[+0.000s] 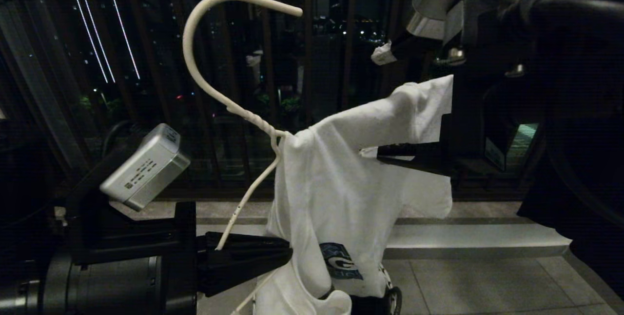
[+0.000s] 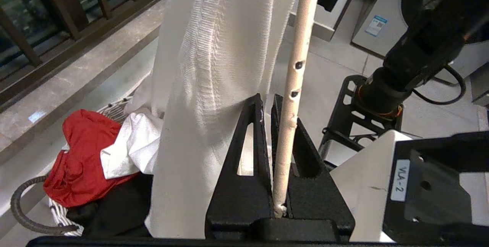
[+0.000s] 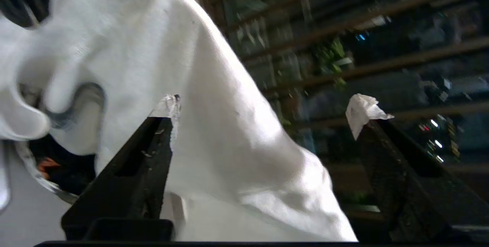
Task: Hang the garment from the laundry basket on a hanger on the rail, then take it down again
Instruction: Hang the clothes on the clothes rack
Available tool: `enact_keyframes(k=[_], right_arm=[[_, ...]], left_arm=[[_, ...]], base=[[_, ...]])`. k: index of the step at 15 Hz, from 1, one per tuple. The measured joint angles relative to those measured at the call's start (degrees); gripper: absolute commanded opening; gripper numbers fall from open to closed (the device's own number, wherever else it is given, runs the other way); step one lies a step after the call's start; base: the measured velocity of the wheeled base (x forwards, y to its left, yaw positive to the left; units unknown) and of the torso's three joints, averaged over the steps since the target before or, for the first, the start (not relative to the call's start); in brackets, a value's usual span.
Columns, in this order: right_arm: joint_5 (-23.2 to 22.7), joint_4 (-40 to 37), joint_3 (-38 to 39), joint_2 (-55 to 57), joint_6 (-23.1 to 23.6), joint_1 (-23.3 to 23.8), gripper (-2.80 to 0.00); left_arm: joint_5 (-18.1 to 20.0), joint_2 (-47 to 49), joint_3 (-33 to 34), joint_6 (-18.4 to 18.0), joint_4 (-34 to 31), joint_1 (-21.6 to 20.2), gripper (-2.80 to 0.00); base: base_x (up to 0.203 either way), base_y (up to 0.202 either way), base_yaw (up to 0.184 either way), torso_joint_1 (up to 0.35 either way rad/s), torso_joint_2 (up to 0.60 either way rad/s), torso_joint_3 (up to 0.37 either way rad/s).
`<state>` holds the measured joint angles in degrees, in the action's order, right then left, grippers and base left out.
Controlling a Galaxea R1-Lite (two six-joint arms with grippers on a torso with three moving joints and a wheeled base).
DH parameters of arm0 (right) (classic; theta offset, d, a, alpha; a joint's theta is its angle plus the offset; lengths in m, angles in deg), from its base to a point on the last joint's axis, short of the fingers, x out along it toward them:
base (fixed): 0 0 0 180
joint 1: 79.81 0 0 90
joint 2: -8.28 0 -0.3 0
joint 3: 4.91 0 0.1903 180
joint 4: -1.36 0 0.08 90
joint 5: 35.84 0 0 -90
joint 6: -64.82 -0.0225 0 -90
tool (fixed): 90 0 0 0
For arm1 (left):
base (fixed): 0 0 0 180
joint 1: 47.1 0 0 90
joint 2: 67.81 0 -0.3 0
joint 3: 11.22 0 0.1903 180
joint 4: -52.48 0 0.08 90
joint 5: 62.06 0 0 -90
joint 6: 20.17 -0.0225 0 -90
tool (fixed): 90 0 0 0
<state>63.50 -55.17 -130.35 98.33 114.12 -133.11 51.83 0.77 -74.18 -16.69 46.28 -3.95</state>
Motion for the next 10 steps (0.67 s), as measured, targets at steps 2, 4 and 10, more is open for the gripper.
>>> enact_keyframes(k=[2,4,10], right_arm=[[-1.47,-0.09,-0.10,0.11,-0.41,0.02,0.00],[-2.24,-0.20,-0.11,0.20,-0.44,0.02,0.00],[-6.81,-0.44,-0.18,0.60,-2.09,0.00,0.00]], left_arm=[[0.06,-0.51,0.38,0.00,0.09,0.00,-2.80],[0.06,-0.87,0.46,-0.05,0.15,0.00,-2.80],[0.16,-2.33,1.65,-3.37,0.56,0.00,-2.80]], base=[[0.000,0.000,0.000,0.000,0.00,0.000],[0.000,0.000,0.000,0.000,0.00,0.000],[0.000,0.000,0.000,0.000,0.00,0.000]])
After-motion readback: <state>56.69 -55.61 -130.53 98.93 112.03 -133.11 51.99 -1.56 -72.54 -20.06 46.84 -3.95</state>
